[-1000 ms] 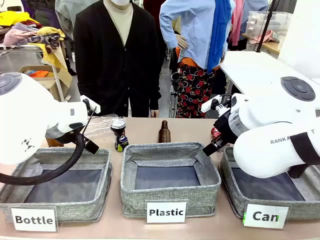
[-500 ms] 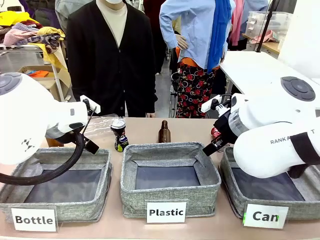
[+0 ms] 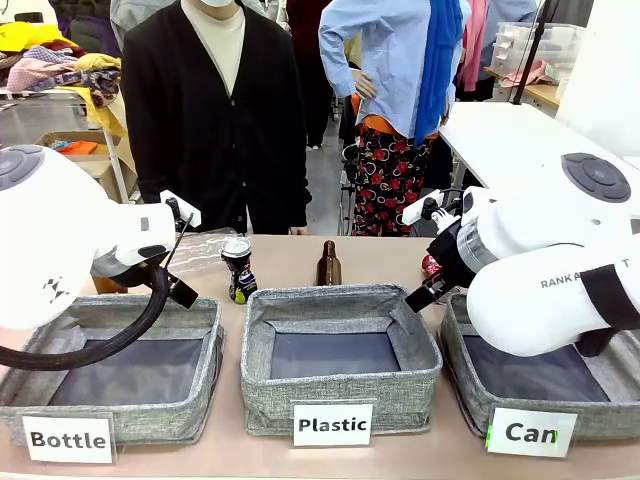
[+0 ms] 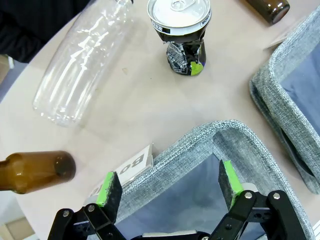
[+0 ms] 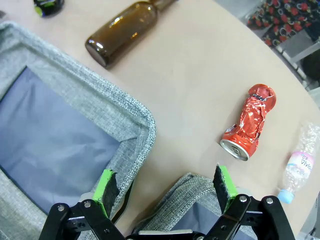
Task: Sort the can waste into the basket.
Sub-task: Pick up the can waste from the table and place it in the right Fabric basket.
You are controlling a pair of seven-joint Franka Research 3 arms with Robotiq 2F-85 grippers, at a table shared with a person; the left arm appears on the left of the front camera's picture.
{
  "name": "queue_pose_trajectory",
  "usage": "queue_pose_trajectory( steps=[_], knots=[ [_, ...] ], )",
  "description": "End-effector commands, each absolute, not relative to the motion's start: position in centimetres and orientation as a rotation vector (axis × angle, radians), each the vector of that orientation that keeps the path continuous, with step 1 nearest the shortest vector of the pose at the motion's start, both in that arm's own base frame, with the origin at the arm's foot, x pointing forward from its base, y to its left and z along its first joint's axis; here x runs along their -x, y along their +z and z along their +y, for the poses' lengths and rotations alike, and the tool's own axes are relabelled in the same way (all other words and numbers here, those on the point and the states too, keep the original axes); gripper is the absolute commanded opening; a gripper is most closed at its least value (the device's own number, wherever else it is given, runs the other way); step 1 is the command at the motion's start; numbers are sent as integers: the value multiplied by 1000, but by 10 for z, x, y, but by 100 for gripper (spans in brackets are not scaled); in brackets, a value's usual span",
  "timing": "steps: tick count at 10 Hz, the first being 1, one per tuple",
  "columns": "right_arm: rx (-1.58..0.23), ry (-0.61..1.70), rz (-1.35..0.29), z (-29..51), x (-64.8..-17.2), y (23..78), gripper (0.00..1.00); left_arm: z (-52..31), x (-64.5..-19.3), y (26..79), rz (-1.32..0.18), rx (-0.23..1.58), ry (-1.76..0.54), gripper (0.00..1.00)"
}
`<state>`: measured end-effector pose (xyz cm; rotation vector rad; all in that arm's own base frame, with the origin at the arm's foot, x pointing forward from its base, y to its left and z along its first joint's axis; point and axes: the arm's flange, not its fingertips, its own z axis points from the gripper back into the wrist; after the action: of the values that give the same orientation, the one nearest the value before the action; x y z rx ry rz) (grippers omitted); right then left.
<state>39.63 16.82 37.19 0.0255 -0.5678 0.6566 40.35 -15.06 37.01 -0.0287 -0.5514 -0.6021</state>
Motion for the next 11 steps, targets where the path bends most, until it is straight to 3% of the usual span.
queue_pose_trajectory(
  steps=[1, 2, 4, 6, 8, 9, 11],
  knots=[
    [-49, 642, -613, 169, -390, 405, 100, -155, -394, 400, -588, 117, -639, 100],
    [-103, 568, -645, 171, -380, 443, 100, -159, -376, 437, -630, 239, -652, 100],
    [-335, 490, -520, 157, -350, 510, 100, -158, -335, 505, -594, 375, -482, 100],
    [-542, 422, -426, 116, -318, 546, 100, -113, -295, 545, -544, 541, -567, 100],
    [-747, 312, -477, 32, -287, 549, 100, -40, -270, 538, -511, 677, -617, 100],
    [-834, 310, -482, -23, -279, 530, 100, 9, -266, 518, -568, 740, -515, 100],
    [-1047, 58, -511, -117, -286, 486, 100, 94, -276, 471, -571, 881, -349, 100]
  ],
)
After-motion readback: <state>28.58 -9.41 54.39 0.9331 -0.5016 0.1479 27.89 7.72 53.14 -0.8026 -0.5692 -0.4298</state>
